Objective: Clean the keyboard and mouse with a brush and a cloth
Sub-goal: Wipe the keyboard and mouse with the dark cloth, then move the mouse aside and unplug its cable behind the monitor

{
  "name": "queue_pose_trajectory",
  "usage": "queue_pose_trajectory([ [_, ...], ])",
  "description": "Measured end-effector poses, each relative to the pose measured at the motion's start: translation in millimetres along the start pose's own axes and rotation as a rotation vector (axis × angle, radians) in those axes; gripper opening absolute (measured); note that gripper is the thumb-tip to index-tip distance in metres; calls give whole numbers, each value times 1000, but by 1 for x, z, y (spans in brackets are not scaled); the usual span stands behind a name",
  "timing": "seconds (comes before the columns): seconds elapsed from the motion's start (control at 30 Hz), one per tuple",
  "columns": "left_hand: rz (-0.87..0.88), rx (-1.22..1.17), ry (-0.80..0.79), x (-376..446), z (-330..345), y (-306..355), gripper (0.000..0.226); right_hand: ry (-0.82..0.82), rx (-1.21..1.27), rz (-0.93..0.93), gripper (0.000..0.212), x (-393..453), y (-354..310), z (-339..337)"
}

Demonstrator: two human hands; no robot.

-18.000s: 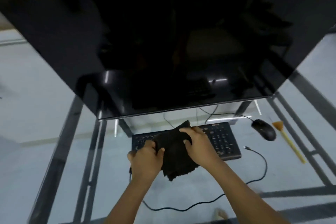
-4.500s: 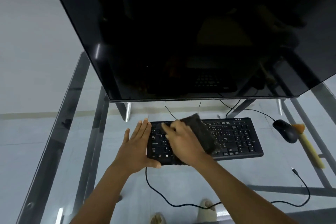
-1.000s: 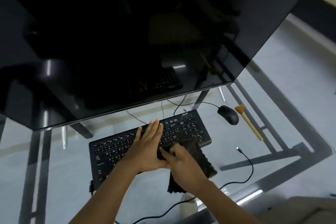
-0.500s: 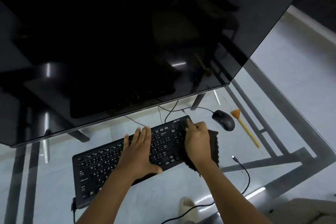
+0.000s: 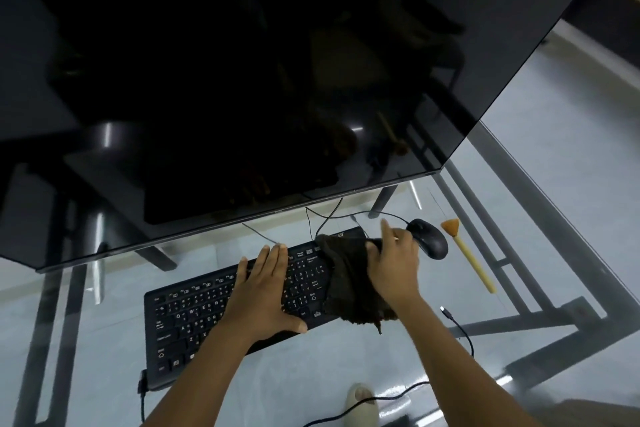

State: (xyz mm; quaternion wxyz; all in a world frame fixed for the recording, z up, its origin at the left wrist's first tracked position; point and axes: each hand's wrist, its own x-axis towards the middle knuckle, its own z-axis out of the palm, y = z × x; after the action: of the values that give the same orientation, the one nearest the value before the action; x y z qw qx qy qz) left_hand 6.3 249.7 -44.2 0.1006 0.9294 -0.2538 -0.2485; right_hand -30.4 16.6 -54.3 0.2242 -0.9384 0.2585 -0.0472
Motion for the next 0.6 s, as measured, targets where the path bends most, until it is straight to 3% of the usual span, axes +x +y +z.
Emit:
queue_pose_trajectory([
  [0.07,-10,-22,-25,0,-2,0,138,-161,-142,84,52,2,13,-7],
  [0.13,-32,-91,-27,0,-10,7,135,-230,-116,52,43,1,18,-11],
  [0.27,12,-318,105,10,-31,49,107,-223,220,-90,11,-1,18,-40],
  [0.33,48,-505,134,26,-40,77,104,-299,386,-122,11,-4,17,-65],
  [0.4,52,-750,73,45,-46,105,100,-330,523,-119,10,-3,24,-91],
  [0.5,49,-1073,-113,67,-48,149,71,-282,683,-35,7,7,51,-136],
  [0.6,82,-1281,-256,79,-46,193,40,-200,673,43,5,21,85,-176],
])
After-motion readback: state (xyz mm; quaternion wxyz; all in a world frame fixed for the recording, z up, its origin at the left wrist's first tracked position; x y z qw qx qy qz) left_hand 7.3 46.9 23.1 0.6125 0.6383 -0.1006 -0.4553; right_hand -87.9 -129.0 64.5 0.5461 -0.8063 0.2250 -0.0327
